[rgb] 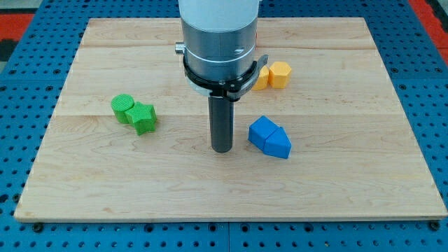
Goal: Slide the blue cube to the right of the green star with the blue triangle
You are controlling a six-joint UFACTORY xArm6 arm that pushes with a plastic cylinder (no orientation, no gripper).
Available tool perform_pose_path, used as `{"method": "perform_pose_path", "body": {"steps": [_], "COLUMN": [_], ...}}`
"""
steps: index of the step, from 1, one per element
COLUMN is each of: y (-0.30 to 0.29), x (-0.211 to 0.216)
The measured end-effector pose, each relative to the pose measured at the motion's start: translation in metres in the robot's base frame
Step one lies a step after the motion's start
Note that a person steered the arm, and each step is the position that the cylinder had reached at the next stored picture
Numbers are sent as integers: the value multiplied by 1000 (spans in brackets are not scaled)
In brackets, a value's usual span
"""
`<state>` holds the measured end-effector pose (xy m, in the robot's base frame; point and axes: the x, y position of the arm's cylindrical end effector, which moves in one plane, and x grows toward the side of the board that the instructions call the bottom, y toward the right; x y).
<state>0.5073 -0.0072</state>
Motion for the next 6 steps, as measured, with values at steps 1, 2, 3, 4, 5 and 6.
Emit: {"method": "perform_pose_path", "body": {"steps": [1,2,3,4,5,6], "y": [0,51,108,115,141,183], "x": [1,5,5,8,11,11]}}
